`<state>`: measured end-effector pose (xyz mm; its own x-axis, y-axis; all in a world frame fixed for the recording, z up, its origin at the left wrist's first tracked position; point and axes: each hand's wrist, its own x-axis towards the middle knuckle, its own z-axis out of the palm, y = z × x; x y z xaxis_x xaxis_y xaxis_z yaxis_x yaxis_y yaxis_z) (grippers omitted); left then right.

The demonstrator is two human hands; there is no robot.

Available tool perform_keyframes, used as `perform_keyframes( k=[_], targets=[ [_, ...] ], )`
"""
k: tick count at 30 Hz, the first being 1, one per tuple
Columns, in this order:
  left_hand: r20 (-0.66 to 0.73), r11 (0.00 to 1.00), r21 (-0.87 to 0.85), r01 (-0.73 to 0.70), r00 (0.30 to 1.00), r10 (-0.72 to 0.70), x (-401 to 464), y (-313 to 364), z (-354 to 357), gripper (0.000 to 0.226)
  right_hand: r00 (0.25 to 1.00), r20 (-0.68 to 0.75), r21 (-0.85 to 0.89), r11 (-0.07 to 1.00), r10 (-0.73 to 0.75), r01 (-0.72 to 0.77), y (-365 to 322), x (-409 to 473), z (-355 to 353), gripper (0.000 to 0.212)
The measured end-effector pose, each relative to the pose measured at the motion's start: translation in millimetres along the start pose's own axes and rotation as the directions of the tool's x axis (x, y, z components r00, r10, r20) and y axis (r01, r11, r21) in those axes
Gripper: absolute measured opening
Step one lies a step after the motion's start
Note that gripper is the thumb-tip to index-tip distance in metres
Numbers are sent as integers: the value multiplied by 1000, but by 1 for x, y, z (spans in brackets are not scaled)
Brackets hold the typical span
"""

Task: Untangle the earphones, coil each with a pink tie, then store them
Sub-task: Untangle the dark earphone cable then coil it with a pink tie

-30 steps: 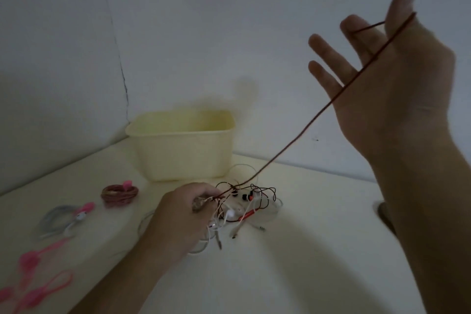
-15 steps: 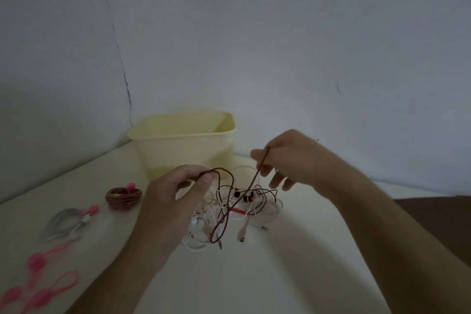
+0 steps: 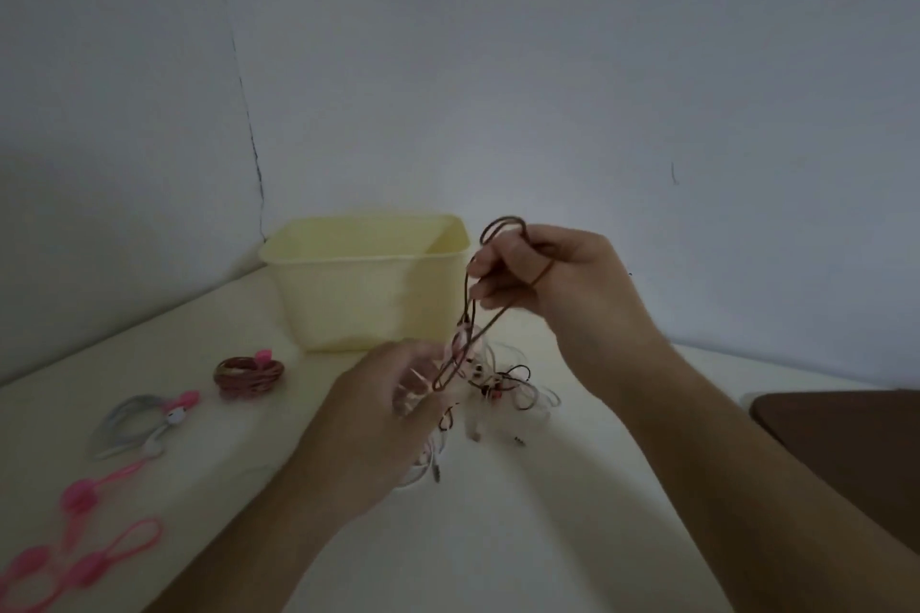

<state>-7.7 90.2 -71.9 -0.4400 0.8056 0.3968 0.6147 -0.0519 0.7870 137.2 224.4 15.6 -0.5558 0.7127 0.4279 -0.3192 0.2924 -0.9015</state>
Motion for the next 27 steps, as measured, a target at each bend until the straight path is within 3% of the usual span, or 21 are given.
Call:
perform_keyframes(
  k=[4, 9, 16, 21, 24, 27],
  targets=[
    [49, 967, 245, -64, 997, 54, -6, -4, 9, 16, 998, -56, 183, 983, -21, 31, -9, 4, -8, 27],
    [131, 901, 409, -143, 987, 97, -5, -11, 8, 15, 986, -103, 365, 918, -127, 157, -22, 11, -20, 26],
    [259, 782, 587, -207, 964, 60, -3, -20, 16, 64, 965, -146, 518, 814, -220, 264, -47, 13, -32, 28],
    [248, 704, 672, -231, 965, 81, -5, -27, 18, 56, 956, -130, 617, 733, -264, 286, -66, 10, -41, 30],
    [253, 747, 641, -177, 967, 12, -5, -23, 16, 53, 962, -108, 587, 765, -251, 265, -69, 7, -38, 32],
    [180, 933, 360, 11, 980, -81, 0, -17, 7, 60, 970, -92, 583, 777, -227, 237, -70, 4, -35, 32]
  ],
)
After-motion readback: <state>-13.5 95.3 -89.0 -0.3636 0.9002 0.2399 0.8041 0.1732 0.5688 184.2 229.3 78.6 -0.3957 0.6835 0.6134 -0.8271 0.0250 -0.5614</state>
